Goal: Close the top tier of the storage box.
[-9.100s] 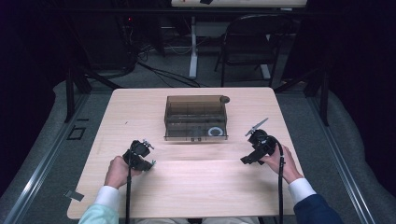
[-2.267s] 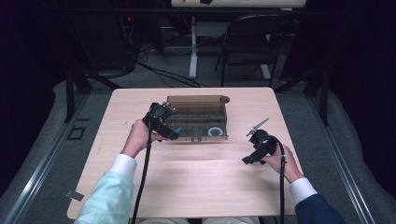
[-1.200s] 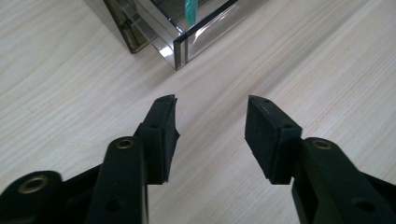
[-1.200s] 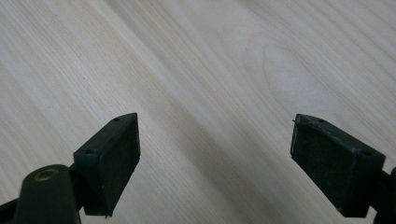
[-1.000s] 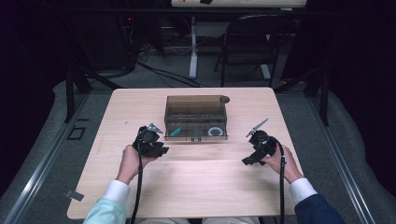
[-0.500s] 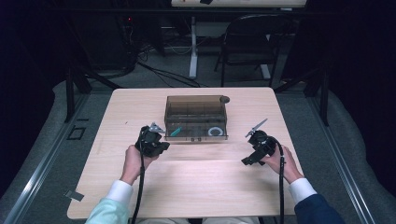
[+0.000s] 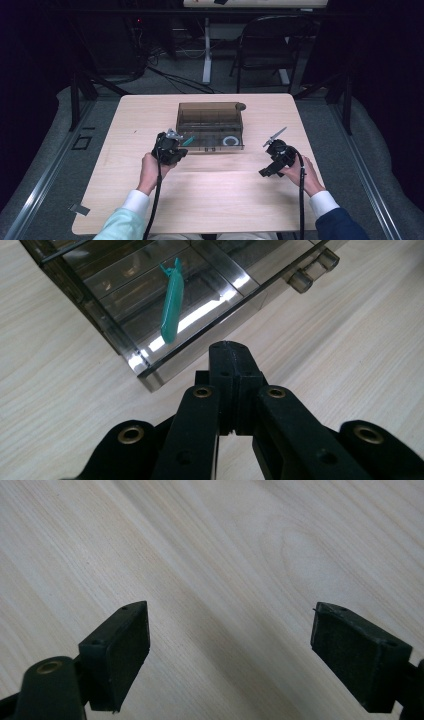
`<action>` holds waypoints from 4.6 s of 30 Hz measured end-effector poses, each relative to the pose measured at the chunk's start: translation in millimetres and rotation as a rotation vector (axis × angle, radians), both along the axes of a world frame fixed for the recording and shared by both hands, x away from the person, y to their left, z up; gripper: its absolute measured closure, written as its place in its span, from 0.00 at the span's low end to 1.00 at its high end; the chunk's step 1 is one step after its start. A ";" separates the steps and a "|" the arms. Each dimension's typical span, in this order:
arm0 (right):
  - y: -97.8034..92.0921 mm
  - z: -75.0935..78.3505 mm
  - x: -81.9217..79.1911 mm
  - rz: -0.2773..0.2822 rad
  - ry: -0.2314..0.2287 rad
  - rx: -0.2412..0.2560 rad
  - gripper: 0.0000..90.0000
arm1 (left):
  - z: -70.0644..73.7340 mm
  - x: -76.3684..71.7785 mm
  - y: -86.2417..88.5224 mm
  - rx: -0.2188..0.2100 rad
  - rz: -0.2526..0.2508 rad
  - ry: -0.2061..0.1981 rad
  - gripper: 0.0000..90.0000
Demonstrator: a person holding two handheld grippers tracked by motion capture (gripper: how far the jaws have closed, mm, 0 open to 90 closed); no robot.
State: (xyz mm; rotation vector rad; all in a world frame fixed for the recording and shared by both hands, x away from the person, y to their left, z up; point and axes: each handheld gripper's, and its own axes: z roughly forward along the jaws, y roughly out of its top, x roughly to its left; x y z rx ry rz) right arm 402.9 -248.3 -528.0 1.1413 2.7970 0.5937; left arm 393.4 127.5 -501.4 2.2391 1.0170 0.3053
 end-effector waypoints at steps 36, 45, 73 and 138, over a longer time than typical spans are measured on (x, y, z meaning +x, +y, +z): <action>-1.7 1.4 0.7 0.001 -0.005 -0.018 0.17 | -6.5 22.4 -32.0 -0.066 0.025 -0.007 1.00; -2.0 1.4 0.7 0.000 -0.005 -0.018 0.17 | -6.9 31.8 -38.0 -0.071 0.037 -0.007 1.00; -2.7 0.6 0.2 -0.008 -0.003 -0.017 0.17 | -8.1 62.7 -41.9 -0.068 0.110 -0.009 1.00; -6.5 1.7 -0.9 -0.019 -0.007 -0.003 0.17 | -7.4 -16.4 64.5 0.142 0.193 0.093 0.17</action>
